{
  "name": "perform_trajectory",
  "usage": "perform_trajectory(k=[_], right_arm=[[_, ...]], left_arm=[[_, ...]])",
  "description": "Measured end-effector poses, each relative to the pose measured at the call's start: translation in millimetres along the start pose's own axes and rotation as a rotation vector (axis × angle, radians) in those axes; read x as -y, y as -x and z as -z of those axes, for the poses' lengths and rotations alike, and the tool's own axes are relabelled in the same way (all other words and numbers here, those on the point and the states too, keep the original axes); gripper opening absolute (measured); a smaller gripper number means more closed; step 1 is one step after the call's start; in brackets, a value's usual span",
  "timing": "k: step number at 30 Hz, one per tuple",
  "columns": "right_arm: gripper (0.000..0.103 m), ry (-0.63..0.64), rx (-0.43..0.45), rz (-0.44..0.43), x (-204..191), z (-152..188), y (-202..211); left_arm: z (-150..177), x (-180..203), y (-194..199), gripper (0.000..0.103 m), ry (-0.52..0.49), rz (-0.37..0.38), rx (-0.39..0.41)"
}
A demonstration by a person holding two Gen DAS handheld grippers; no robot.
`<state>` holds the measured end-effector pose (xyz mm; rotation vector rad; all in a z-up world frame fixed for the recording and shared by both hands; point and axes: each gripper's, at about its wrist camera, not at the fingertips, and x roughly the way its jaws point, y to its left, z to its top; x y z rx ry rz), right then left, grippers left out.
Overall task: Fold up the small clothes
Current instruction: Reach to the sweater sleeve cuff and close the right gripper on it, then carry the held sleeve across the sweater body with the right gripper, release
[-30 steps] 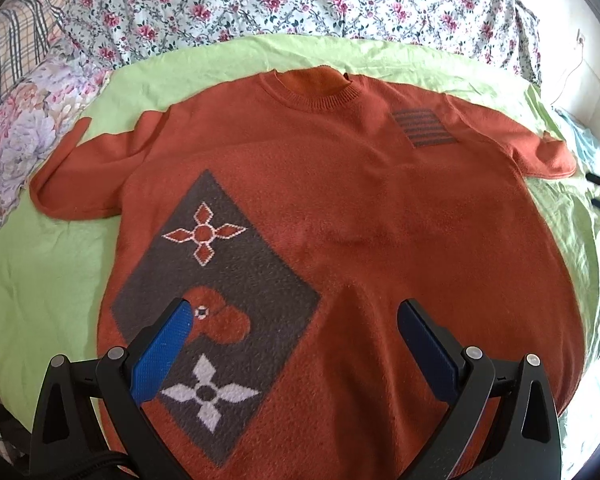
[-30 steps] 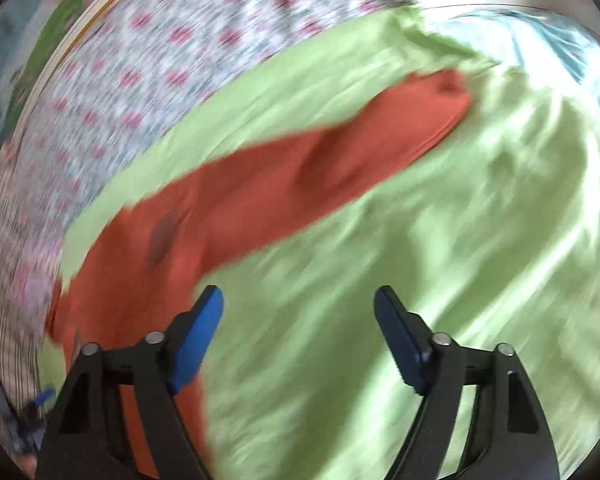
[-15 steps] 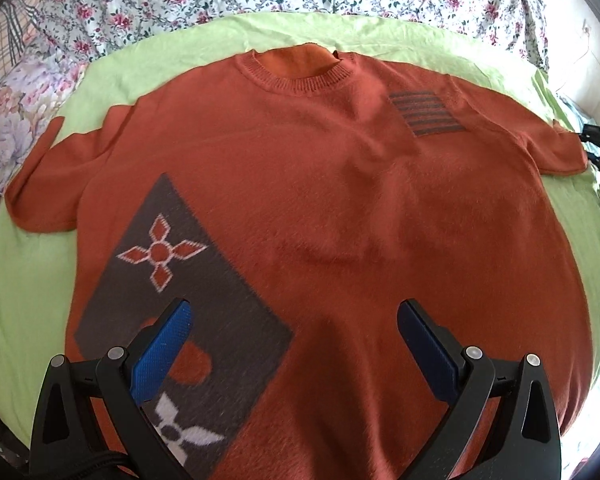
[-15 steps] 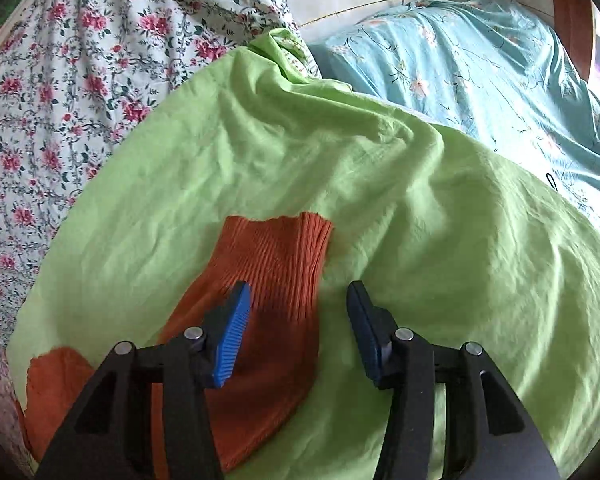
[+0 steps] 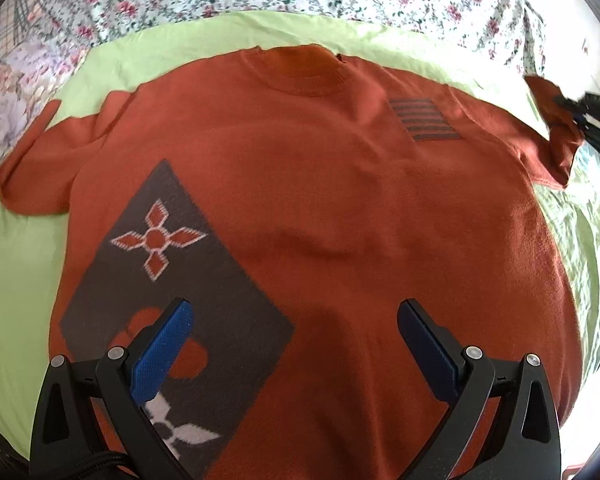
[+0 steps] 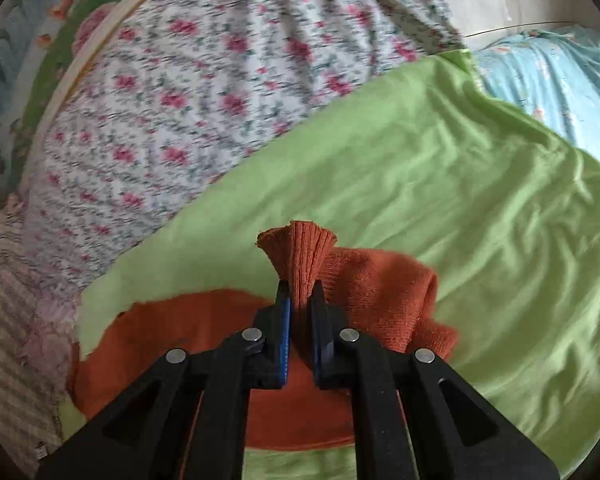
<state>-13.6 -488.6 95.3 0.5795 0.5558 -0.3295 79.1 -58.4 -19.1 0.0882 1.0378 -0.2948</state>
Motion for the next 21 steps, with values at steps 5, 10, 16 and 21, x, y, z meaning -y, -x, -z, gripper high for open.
perform_trajectory(k=[5,10,16,21], right_arm=[[0.009,0.023,-0.128,-0.289,-118.1,59.1,-43.5],[0.009,0.092,-0.302,-0.435,-226.5,121.0,-107.4],[0.009,0.153,-0.465,-0.498,-300.5,189.0,-168.1],[0.009,0.157,-0.523,-0.503,-318.8,214.6,-199.0]], left_arm=[[6.8,-25.9,13.1,0.102,0.058,-0.004,0.030],[11.6,-55.6,19.8,0.102,0.130,-0.009,0.046],[16.1,-82.2,21.3,0.102,0.181,-0.035,0.051],[7.0,-93.6,14.3,0.102,0.196,-0.032,0.064]])
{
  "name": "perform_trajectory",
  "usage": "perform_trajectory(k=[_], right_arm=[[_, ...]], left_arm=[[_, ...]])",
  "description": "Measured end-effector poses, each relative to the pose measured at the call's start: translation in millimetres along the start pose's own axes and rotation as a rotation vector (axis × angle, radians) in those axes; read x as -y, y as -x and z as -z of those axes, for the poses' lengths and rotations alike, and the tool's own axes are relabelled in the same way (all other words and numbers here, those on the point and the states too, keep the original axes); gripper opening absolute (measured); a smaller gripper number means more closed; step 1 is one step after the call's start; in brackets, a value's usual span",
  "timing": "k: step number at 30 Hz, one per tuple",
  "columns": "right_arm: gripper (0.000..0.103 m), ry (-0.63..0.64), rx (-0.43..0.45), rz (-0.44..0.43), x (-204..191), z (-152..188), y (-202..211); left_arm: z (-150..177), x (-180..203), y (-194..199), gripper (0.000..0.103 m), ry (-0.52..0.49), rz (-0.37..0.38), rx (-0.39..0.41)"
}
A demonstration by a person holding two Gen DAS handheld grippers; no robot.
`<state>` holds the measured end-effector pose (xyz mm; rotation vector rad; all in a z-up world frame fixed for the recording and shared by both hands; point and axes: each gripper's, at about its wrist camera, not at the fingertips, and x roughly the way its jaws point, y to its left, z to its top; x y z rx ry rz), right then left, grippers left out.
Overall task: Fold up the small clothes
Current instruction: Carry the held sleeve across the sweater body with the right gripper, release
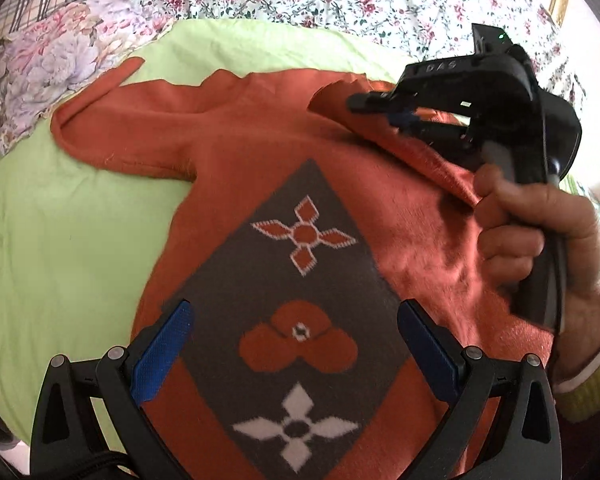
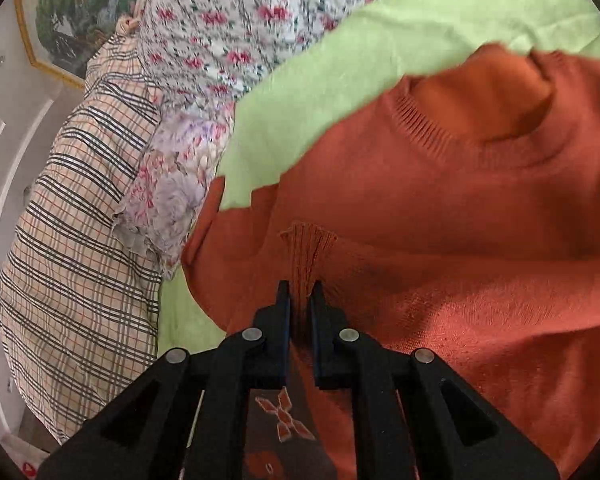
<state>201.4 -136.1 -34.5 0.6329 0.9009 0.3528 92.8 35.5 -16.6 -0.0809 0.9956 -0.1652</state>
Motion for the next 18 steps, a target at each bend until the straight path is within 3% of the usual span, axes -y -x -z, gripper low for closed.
perform_trajectory(k=[4,8,18], right_arm=[[0.014,0.017,-0.024,-0.014,-0.4,-1.5,-15.7],[0.042,-0.006,-0.030,-0.018,5.6,-0.1,-5.2],[0.045,-0.079,0.159,0.071,41.1,27.5,110.0]], left_arm=[[-20.6,-4.7,-16.5,0.102,0.002,0.017,0.009],[-46.0,-6.7,-36.2,0.102,0.005,0.048,0.008],[-122.9,-4.0,-114.3,0.101,0.024,0.190,-0.078]])
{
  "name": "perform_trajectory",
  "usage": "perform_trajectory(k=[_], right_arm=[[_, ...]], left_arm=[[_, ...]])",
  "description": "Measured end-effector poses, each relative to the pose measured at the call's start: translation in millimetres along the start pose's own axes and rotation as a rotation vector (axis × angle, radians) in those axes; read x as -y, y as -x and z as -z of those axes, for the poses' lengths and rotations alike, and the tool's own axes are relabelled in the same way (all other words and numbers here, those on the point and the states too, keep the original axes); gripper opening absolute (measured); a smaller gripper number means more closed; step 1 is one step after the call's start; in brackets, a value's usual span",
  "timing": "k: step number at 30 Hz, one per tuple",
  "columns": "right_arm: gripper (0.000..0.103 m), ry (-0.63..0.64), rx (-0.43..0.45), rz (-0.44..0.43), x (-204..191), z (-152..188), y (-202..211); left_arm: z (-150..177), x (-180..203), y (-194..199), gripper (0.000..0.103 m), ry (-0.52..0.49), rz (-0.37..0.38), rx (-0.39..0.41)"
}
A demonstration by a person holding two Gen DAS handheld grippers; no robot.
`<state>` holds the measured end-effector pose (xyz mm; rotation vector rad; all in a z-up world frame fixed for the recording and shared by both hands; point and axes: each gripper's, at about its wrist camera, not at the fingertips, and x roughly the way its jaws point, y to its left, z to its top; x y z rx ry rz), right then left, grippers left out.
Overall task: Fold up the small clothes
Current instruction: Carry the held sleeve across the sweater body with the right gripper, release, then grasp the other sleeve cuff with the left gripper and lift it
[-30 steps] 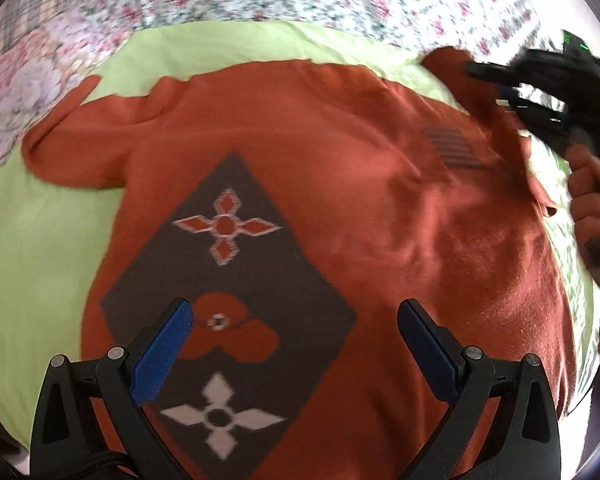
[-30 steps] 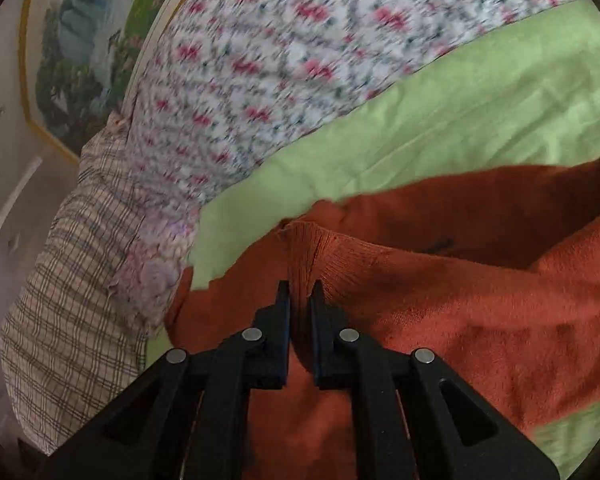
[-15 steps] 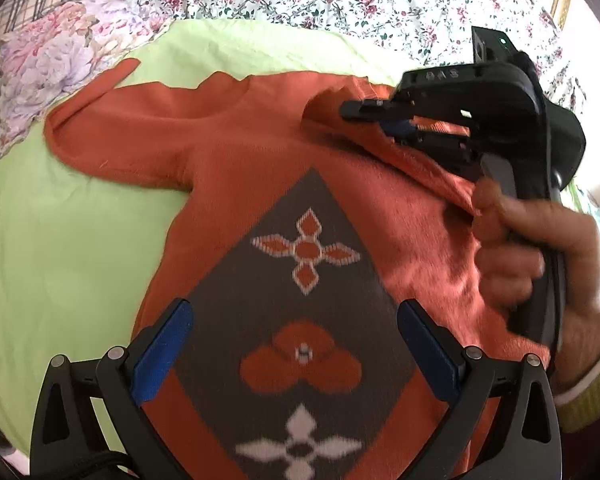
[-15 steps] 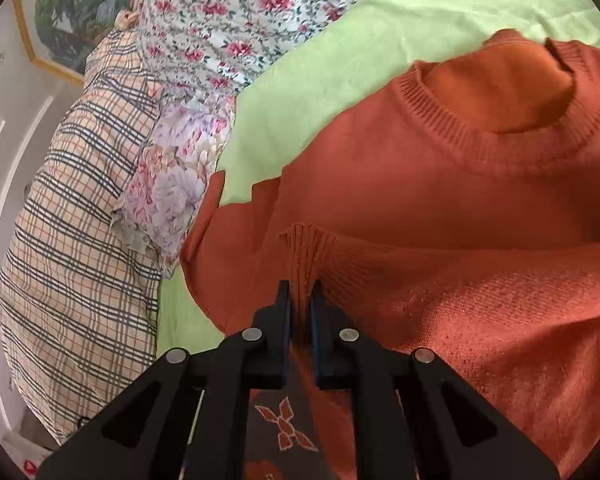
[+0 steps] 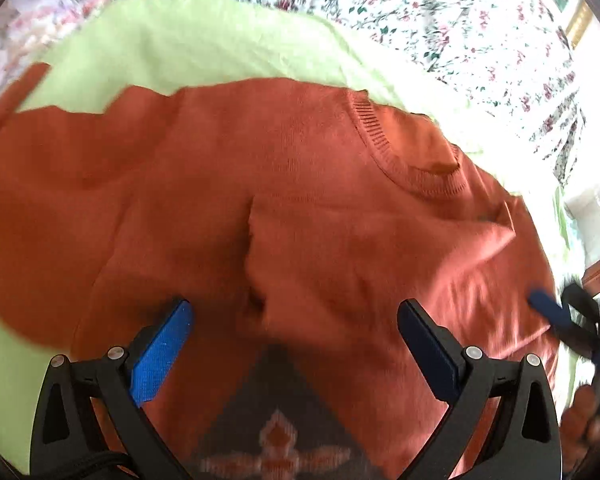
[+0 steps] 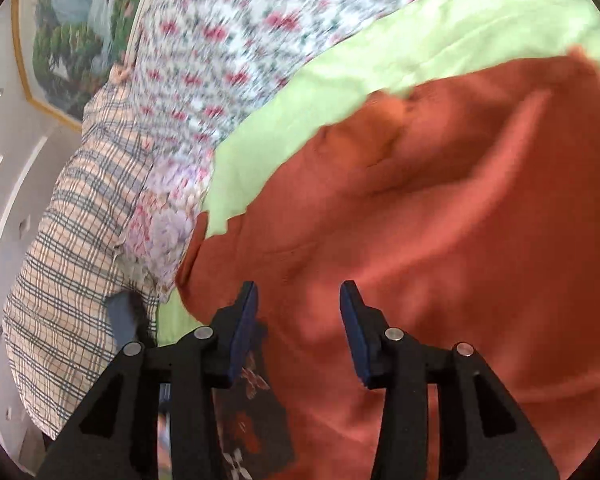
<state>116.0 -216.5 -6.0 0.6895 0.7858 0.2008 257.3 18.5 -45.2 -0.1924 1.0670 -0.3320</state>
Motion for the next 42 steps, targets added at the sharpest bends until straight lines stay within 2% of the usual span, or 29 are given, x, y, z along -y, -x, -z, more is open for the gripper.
perform_trajectory(k=[2,4,6,7,8,10,13,14,16,21,24,26,29,31,32,33,34,36,39,42], right_arm=[[0.045,-0.027,0.024,0.034,11.9,7.7,21.5],[0.045,-0.040,0.043,0.065,22.2,13.6,38.2],[0.046,-0.057,0.064,0.101,29.7,16.9,51.7],[0.045,-0.064,0.077,0.114,33.4,17.7,58.3],[0.045,-0.067,0.088,0.124,36.7,17.8,63.4],[0.045,-0.083,0.110,0.142,44.2,16.0,73.2],[0.045,-0.083,0.136,0.170,52.3,11.3,87.9],[0.045,-0.074,0.150,0.187,54.0,9.9,94.0],[0.045,-0.058,0.181,0.242,58.7,5.2,105.2],[0.046,-0.029,0.200,0.355,76.7,-18.6,107.5],[0.046,-0.003,0.163,0.463,88.2,-42.9,93.4],[0.049,0.012,0.129,0.500,97.7,-56.8,81.7],[0.050,0.014,0.056,0.526,114.2,-70.4,60.1],[0.050,0.030,0.044,0.520,119.9,-72.7,51.6],[0.045,0.052,0.043,0.524,118.8,-73.0,49.7],[0.033,0.063,0.039,0.522,117.5,-72.9,49.6],[0.012,0.056,0.037,0.491,117.2,-73.6,52.5],[0.011,0.039,0.067,0.461,113.9,-74.1,61.3],[0.010,0.039,0.135,0.503,112.4,-72.7,77.7],[0.010,0.000,0.113,0.529,128.2,-69.8,71.6]], left_arm=[[-9.2,-0.8,-6.3,0.098,-0.002,0.020,0.012],[-12.6,3.1,-8.5,0.076,-0.026,0.027,0.032],[-14.1,7.4,-12.1,0.038,-0.039,0.049,0.026],[-14.0,9.2,-12.9,0.026,-0.044,0.053,0.027],[-12.9,11.1,-11.7,0.002,-0.056,0.050,0.032],[-13.1,11.8,2.5,0.003,-0.056,0.013,0.086],[-20.4,-9.4,32.1,0.003,0.009,-0.038,0.208],[-24.3,-18.6,32.1,0.003,0.026,-0.060,0.210],[-27.6,-28.8,26.1,0.003,0.033,-0.057,0.178],[-24.2,-25.4,23.9,0.003,0.013,-0.078,0.179],[-23.1,-32.9,25.1,0.003,0.052,-0.072,0.181],[-22.8,-35.9,23.6,0.003,0.060,-0.089,0.175],[-21.3,-38.0,21.7,0.003,0.066,-0.103,0.175],[-21.0,-39.0,20.6,0.003,0.078,-0.112,0.178],[-21.3,-39.6,20.4,0.003,0.084,-0.114,0.178],[-22.0,-39.0,21.0,0.003,0.089,-0.114,0.178],[-22.8,-35.7,23.0,0.003,0.086,-0.105,0.185],[-23.4,-23.1,25.4,0.003,0.054,-0.083,0.197],[-21.4,-0.9,19.1,0.003,-0.023,-0.122,0.202],[-21.5,-9.4,9.8,0.003,-0.010,-0.137,0.190]])
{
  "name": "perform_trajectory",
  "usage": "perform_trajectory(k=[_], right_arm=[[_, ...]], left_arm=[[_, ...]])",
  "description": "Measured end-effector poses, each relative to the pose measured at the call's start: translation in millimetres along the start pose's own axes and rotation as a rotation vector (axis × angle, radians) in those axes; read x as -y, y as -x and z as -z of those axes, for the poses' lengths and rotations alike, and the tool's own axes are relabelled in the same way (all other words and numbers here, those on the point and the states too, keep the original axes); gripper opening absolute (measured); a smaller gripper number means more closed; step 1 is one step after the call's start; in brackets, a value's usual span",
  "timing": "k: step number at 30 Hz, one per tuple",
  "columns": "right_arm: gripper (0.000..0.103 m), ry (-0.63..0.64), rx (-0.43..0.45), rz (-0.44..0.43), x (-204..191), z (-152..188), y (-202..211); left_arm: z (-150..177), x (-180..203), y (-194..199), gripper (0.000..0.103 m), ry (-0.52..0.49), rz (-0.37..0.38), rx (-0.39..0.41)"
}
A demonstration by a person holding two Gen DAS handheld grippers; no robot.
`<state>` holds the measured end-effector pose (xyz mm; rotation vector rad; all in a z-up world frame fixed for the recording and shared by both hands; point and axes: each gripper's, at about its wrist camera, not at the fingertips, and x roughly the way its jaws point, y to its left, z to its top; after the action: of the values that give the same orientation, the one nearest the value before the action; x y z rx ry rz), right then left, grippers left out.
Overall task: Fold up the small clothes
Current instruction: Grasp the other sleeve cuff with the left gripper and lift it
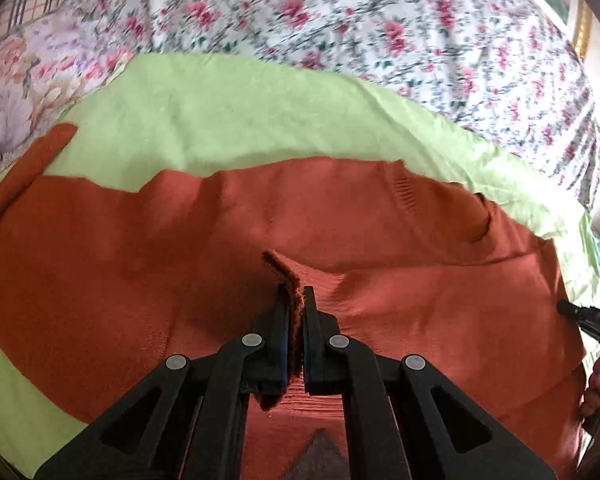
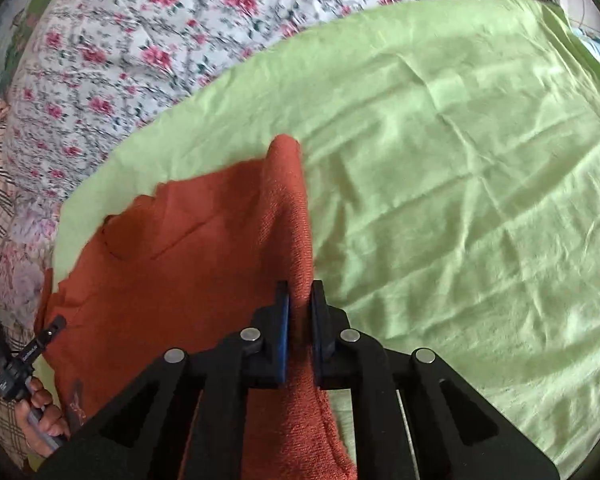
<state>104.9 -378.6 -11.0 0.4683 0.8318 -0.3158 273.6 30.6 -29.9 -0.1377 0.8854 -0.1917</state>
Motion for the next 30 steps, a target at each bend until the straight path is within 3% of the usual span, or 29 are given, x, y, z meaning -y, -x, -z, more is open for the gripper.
perform_trajectory(k=[3,6,8,10,12,15,16,19,21,25,27,30], right_arm=[[0.012,-0.017,-0.006,0.022,-0.8,1.3,-3.2],[0.019,0.007,0.073,0.095,-15.8,4.7,22.7],[0.026,0.080,0.088,0.035,-34.3,16.3,32.4],[0.031,0.129,0.024,0.027,-44.6,29.4,21.3],[0.030,0.117,-0.017,0.066,-36.9,36.9,8.4],[0.034,0.039,-0.001,0.012,-29.2,38.8,21.6],[0.041,0.037,0.003,-0.012,-31.6,40.4,27.6],[0.049,0.069,0.013,-0.078,-46.4,52.5,41.9],[0.050,0.089,-0.005,-0.120,-56.6,61.0,43.9],[0.050,0.113,-0.062,-0.169,-71.8,79.0,42.6],[0.050,0.123,-0.088,-0.174,-76.6,87.4,42.0],[0.050,0.135,-0.123,-0.170,-82.0,95.5,38.8]], left_arm=[[3.7,-13.7,-3.8,0.004,0.021,0.012,-0.016],[7.2,-13.2,-3.1,0.004,0.000,0.008,-0.016],[9.4,-11.9,-4.0,0.005,-0.010,-0.001,-0.022],[10.9,-13.4,-4.0,0.005,-0.016,-0.013,-0.029],[14.9,-18.3,1.0,0.005,-0.027,-0.038,-0.033],[19.2,-34.1,17.0,0.005,-0.036,-0.072,-0.021],[18.7,-41.3,22.8,0.006,-0.031,-0.082,-0.014],[10.1,-68.7,40.2,0.017,-0.005,-0.131,0.017],[-2.0,-94.5,51.0,0.041,0.030,-0.161,0.037],[-32.3,-146.9,67.9,0.063,0.085,-0.272,0.111],[-52.4,-175.3,69.5,0.083,0.107,-0.323,0.119],[-87.2,-221.1,60.7,0.096,0.131,-0.378,0.102]])
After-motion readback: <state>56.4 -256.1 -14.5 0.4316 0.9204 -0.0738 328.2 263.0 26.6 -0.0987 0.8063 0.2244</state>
